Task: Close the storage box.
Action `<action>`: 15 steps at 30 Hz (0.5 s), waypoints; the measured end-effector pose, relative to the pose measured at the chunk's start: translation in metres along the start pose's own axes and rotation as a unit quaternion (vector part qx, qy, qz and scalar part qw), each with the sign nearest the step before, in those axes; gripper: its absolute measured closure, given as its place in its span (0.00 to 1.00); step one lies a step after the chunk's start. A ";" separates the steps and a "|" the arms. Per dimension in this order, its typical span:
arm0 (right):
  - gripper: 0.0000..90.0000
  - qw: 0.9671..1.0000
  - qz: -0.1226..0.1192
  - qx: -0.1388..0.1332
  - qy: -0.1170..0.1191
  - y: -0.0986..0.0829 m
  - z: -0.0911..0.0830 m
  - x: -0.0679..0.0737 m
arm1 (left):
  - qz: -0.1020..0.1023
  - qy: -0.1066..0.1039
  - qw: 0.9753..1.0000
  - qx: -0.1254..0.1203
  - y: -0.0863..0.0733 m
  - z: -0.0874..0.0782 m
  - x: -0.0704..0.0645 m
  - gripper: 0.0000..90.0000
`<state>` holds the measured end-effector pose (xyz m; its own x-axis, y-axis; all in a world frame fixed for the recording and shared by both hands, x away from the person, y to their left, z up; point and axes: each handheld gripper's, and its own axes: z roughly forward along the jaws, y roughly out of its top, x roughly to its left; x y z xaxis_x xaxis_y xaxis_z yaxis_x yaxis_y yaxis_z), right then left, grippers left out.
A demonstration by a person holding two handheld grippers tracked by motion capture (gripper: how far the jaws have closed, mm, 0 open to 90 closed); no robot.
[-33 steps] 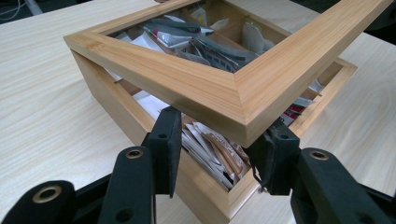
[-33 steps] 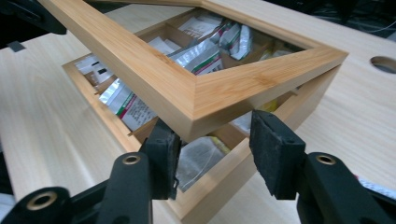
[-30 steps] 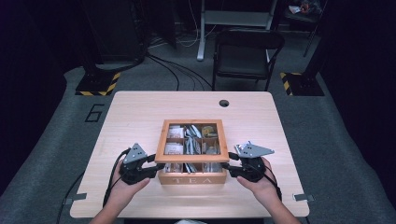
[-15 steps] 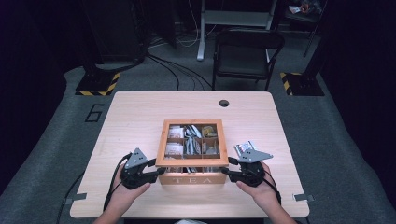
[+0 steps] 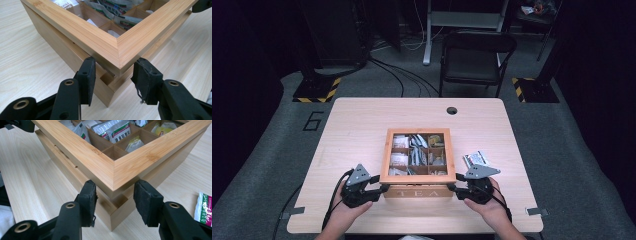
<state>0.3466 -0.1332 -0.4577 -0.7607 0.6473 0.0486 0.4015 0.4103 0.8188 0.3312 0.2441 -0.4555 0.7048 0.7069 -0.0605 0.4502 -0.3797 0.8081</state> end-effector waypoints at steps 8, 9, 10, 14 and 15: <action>0.57 1.000 0.008 0.003 0.015 -0.002 -0.002 -0.002 | -0.011 -0.001 1.000 0.004 -0.003 -0.003 -0.002 0.56; 0.57 1.000 0.012 0.007 0.015 -0.002 -0.003 -0.002 | -0.014 -0.003 1.000 0.004 -0.004 -0.005 -0.003 0.55; 0.57 1.000 0.008 0.008 0.014 -0.002 -0.003 -0.002 | -0.017 -0.002 1.000 -0.002 -0.004 -0.006 -0.003 0.55; 0.55 1.000 0.003 0.011 0.014 -0.001 -0.005 -0.001 | -0.014 -0.001 1.000 -0.007 -0.001 -0.012 -0.003 0.55; 0.55 1.000 0.008 0.005 0.019 0.000 -0.008 -0.002 | -0.015 0.000 1.000 -0.010 -0.001 -0.013 -0.002 0.55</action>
<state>0.3442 -0.1399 -0.4526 -0.7727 0.6294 0.0824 0.4182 0.4071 0.8120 0.3223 0.2510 -0.4483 0.6914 0.7175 -0.0846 0.4597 -0.3466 0.8177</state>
